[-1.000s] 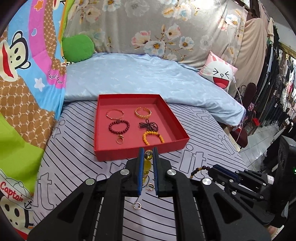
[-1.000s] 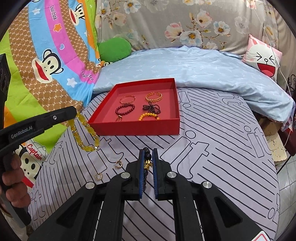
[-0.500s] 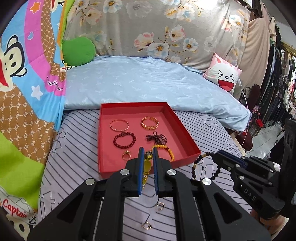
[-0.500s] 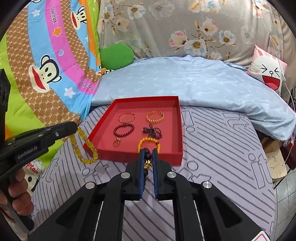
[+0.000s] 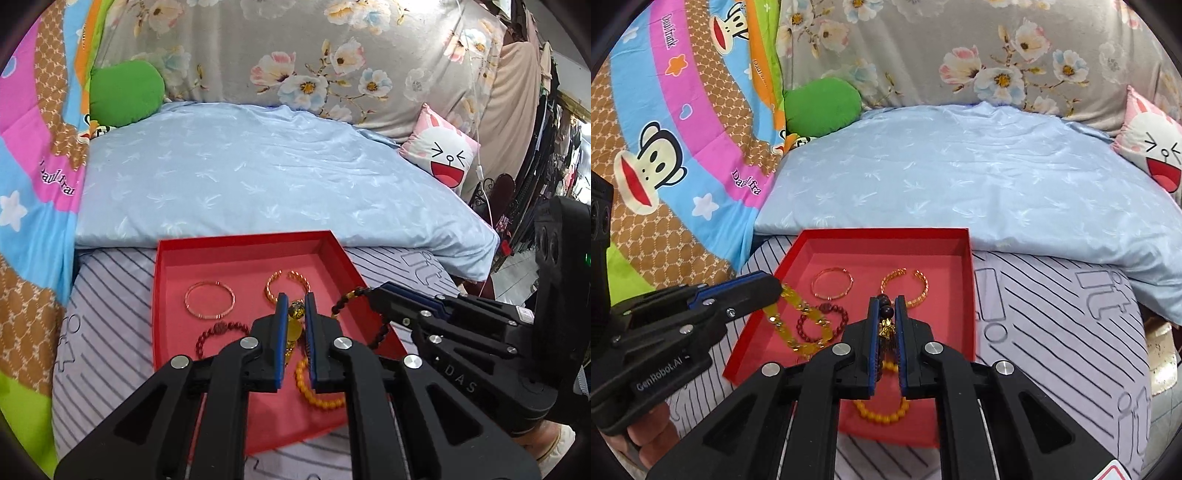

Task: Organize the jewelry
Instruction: 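Carry both bracelets into the red tray and open both grippers, then withdraw both grippers from the tray toward the gold hoop earrings, then grasp one gold hoop earring with the left gripper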

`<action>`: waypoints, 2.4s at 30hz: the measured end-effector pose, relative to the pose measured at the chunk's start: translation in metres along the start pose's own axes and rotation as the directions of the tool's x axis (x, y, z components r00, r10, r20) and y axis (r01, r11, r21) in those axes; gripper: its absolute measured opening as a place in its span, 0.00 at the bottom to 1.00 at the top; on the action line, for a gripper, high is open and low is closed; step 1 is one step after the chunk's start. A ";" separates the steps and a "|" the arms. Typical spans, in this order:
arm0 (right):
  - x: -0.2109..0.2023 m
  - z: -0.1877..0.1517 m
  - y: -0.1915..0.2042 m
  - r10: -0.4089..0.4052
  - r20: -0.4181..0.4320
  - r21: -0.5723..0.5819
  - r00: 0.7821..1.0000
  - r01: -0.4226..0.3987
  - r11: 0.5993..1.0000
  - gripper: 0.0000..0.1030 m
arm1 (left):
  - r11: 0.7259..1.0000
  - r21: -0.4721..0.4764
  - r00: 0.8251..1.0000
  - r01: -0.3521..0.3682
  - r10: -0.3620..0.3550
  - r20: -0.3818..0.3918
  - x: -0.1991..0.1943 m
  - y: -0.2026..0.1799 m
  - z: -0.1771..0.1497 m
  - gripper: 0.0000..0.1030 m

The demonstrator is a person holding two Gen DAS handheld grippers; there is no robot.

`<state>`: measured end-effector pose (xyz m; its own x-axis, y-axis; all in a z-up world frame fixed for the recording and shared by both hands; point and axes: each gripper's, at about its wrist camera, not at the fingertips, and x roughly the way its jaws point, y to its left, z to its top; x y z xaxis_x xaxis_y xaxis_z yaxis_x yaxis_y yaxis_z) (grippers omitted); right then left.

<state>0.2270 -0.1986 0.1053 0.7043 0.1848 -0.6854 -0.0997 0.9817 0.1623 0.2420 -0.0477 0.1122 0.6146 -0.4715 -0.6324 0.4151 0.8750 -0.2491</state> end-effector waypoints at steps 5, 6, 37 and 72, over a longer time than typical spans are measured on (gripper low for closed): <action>0.036 0.014 -0.006 0.035 -0.038 0.027 0.999 -0.034 0.999 0.08 | 0.998 -0.026 0.998 0.056 -0.056 -0.027 0.037 0.009 0.017 0.09; 0.046 0.014 -0.008 0.032 -0.055 0.033 0.998 -0.031 0.999 0.08 | 0.998 -0.026 0.998 0.052 -0.053 -0.036 0.043 0.010 0.018 0.09; 0.032 -0.016 -0.002 -0.168 -0.075 -0.057 0.983 0.164 0.985 0.18 | 0.943 0.067 0.940 -0.327 0.331 -0.078 0.046 0.020 -0.022 0.44; -0.085 -0.169 0.032 -0.057 -0.146 0.044 0.988 0.064 0.997 0.18 | 0.950 0.038 0.932 -0.308 0.310 -0.190 -0.062 -0.027 -0.204 0.44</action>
<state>0.0450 -0.1753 0.0483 0.5988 0.1332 -0.7898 -0.0229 0.9885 0.1494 0.0557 -0.0198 0.0082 0.5738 -0.1472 -0.8056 0.2307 0.9729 -0.0135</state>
